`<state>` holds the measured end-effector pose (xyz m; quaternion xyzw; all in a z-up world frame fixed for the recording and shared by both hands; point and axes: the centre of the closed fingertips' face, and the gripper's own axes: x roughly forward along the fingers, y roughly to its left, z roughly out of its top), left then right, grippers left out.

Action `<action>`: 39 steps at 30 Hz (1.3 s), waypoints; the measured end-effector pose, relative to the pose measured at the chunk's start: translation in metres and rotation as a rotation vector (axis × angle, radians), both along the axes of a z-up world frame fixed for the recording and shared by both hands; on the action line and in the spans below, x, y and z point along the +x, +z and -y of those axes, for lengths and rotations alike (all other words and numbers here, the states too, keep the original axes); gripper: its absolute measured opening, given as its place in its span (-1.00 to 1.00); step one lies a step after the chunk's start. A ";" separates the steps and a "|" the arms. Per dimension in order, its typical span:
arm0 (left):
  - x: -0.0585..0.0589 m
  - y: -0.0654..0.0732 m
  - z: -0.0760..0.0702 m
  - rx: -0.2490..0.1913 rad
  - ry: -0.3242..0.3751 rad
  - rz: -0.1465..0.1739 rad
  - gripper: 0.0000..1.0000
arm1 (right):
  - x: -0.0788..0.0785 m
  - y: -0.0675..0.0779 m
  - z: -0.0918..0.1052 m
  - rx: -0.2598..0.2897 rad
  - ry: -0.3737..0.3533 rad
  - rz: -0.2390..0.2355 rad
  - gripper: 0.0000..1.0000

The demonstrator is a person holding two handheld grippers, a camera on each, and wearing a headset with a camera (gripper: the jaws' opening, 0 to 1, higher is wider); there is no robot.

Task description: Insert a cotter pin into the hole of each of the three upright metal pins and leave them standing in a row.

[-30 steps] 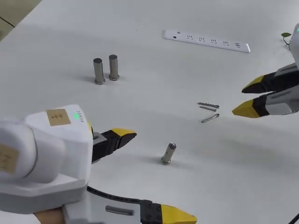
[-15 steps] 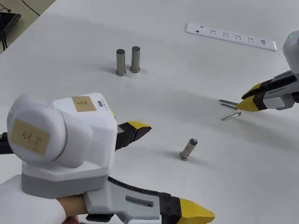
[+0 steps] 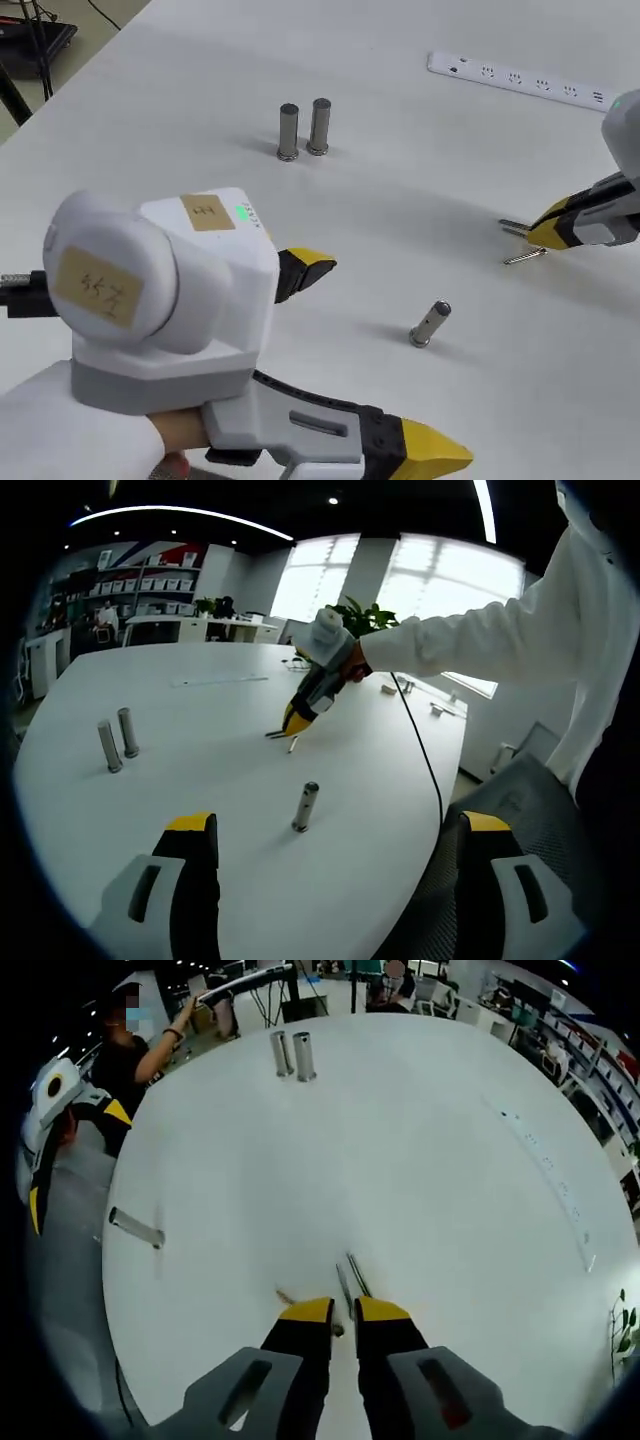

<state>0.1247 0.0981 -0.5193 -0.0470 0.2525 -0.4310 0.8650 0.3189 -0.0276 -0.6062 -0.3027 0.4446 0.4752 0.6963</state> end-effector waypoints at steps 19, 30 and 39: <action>0.004 -0.004 -0.007 0.009 0.024 -0.018 0.98 | 0.007 -0.005 0.001 -0.076 0.096 0.076 -1.00; 0.001 -0.008 -0.005 0.020 -0.006 -0.046 0.90 | 0.012 -0.008 -0.001 -0.103 0.193 0.193 -1.00; 0.000 -0.010 -0.003 0.033 -0.013 -0.051 0.83 | 0.002 0.005 0.000 -0.077 0.182 0.250 -1.00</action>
